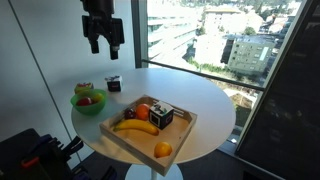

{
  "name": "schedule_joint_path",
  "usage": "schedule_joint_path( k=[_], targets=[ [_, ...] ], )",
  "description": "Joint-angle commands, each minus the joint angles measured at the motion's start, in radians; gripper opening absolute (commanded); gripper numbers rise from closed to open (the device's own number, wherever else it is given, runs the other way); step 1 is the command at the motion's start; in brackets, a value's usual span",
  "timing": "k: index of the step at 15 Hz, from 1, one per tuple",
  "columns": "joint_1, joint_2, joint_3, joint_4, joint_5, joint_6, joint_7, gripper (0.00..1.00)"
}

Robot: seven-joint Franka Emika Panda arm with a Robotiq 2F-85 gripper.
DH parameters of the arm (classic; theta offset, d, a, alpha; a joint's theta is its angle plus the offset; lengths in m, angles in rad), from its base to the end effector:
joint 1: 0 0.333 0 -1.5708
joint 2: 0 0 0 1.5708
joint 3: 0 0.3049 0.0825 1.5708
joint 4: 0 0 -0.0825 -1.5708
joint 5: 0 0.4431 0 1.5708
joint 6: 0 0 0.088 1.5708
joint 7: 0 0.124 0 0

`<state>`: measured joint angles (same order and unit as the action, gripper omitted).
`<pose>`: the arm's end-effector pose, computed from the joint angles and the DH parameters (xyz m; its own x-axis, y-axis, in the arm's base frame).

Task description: Pick up the toy orange from the green bowl and put it in the tray

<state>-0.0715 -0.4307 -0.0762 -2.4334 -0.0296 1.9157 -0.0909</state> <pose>0.4564 -0.0695 0.4022 0.9955 -0.0365 -0.0869 -0.0378 -0.9992 -0.0129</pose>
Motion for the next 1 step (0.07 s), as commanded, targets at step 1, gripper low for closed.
schedule_joint_path(
  k=[1],
  targets=[
    [0.003, 0.000, -0.003, 0.001, -0.001, -0.002, 0.001, 1.00]
  ],
)
